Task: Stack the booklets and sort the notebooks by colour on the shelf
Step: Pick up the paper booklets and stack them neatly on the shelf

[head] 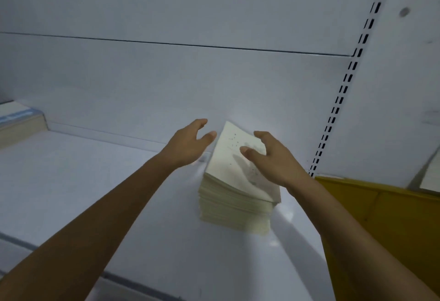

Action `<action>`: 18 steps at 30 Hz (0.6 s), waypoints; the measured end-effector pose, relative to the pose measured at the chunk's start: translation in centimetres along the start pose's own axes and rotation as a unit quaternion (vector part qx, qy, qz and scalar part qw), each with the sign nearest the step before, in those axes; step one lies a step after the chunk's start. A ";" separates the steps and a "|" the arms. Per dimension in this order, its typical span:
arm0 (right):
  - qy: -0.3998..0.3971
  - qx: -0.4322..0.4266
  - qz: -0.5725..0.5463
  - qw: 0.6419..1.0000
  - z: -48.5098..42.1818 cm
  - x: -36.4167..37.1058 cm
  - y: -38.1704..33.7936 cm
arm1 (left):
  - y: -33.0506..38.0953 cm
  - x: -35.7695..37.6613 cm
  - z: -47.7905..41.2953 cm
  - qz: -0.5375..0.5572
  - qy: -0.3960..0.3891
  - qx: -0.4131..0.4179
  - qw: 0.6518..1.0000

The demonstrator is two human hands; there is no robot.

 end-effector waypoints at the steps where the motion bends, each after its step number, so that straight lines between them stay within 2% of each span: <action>1: 0.013 -0.010 0.031 0.999 0.6 0.3 -1.1 | 0.1 -0.7 0.9 -0.041 0.014 0.025 0.999; 5: 0.089 -0.044 0.119 0.988 3.0 2.6 -5.3 | 0.2 -4.1 5.8 -0.194 0.066 0.117 0.972; 8: 0.116 -0.063 0.165 0.977 4.8 6.3 -8.7 | -1.6 -6.7 10.8 -0.283 0.084 0.143 0.945; 13: 0.090 -0.101 0.239 0.962 7.4 15.3 -14.7 | -8.5 -11.1 19.2 -0.345 0.084 0.099 0.930; 18: 0.039 -0.127 0.236 0.963 8.7 24.8 -19.6 | -15.5 -15.2 27.0 -0.397 0.088 0.033 0.913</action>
Point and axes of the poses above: each hand's wrist, its own z-axis away from the middle knuckle, its own x-axis out of the palm, y = z × x, the point moved 2 cm from there along -z, towards the middle knuckle, and after that the axes turned 10 degrees about -y, right-handed, at the moved point
